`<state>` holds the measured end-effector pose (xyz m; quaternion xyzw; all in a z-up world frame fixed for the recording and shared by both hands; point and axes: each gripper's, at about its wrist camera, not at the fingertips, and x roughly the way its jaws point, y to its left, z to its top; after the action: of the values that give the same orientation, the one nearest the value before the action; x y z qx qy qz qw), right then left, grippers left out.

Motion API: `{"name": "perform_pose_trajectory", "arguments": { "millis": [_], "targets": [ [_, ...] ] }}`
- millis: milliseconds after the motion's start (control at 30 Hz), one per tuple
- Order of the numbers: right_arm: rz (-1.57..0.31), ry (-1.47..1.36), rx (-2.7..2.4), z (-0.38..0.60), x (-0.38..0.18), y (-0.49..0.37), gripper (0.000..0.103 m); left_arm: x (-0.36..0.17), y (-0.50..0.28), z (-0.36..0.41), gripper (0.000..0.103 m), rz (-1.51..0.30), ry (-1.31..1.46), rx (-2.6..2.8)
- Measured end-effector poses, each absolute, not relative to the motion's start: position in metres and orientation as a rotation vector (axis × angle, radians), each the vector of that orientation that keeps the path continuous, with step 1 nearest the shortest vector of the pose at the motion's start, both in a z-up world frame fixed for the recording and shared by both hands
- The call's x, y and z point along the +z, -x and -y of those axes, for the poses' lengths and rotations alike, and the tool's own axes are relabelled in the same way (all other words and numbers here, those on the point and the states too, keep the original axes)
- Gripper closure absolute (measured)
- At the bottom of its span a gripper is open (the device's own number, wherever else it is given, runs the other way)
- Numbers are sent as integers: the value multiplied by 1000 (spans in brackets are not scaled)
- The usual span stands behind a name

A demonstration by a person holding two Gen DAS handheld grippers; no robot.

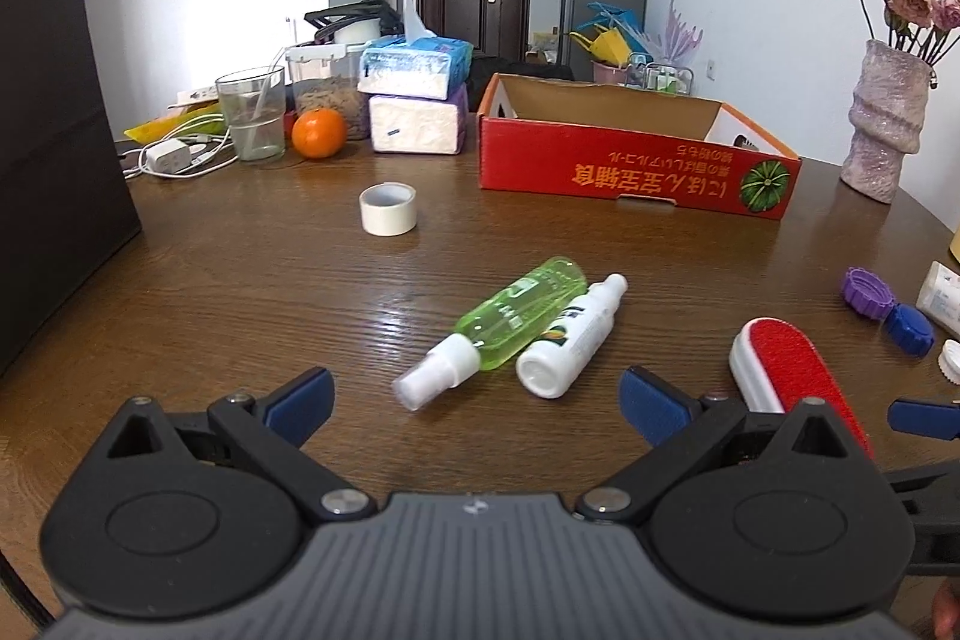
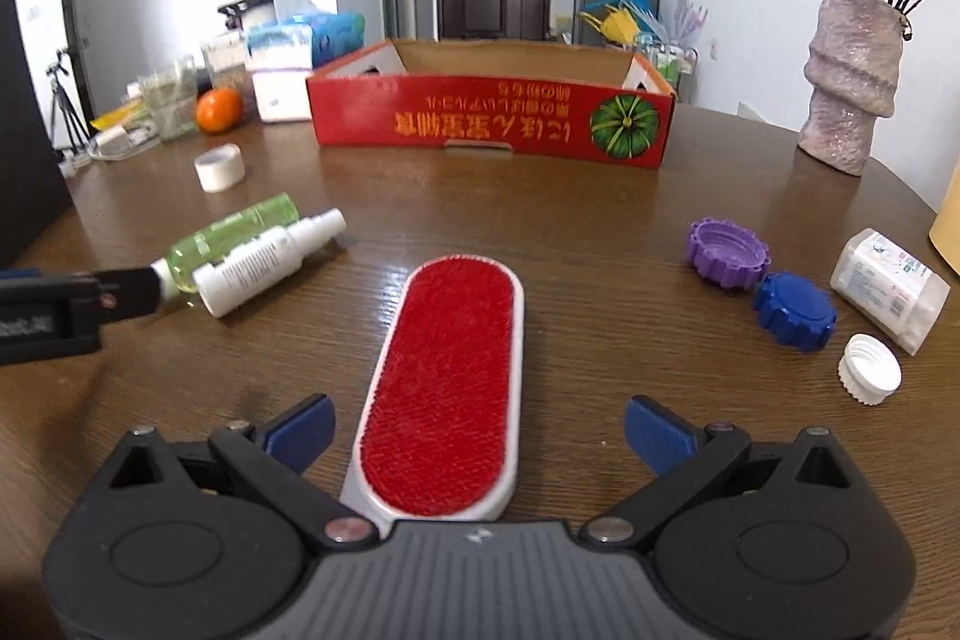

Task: Organize rigid objects
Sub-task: 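Close the right tool on the red lint brush, then grasp the green spray bottle with the left tool while the right tool holds the lint brush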

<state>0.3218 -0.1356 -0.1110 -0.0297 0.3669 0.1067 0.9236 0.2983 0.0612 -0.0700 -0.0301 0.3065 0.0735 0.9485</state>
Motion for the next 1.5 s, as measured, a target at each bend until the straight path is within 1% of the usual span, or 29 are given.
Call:
{"name": "perform_pose_trajectory", "arguments": {
  "millis": [33, 100, 167, 333, 367, 400, 467, 1133, 1500],
  "targets": [
    [-755, 67, 207, 133, -113, -324, 3, -70, -298, -63, 0, -625, 62, 151],
    [-756, 73, 185, 130, -116, -329, 9, -70, -299, -66, 0, -626, 65, 154],
    [-768, 71, 176, 129, -120, -333, 13, -71, -299, -68, 0, -628, 66, 156],
    [-759, 36, 172, 134, -121, -338, 15, -71, -301, -73, 0, -630, 63, 164],
    [-756, 41, 183, 134, -121, -338, 25, -71, -301, -73, 0, -630, 62, 165],
    [-747, 46, 207, 134, -119, -337, 45, -71, -302, -74, 0, -631, 61, 167],
    [-744, 50, 216, 135, -116, -336, 48, -72, -303, -76, 0, -633, 59, 170],
    [-644, -73, 211, 167, -109, -344, 49, -71, -341, -75, 0, -652, -26, 181],
    [-610, -98, 211, 173, -107, -343, 49, -90, -381, -80, 0, -725, -65, 171]
  ]
}}
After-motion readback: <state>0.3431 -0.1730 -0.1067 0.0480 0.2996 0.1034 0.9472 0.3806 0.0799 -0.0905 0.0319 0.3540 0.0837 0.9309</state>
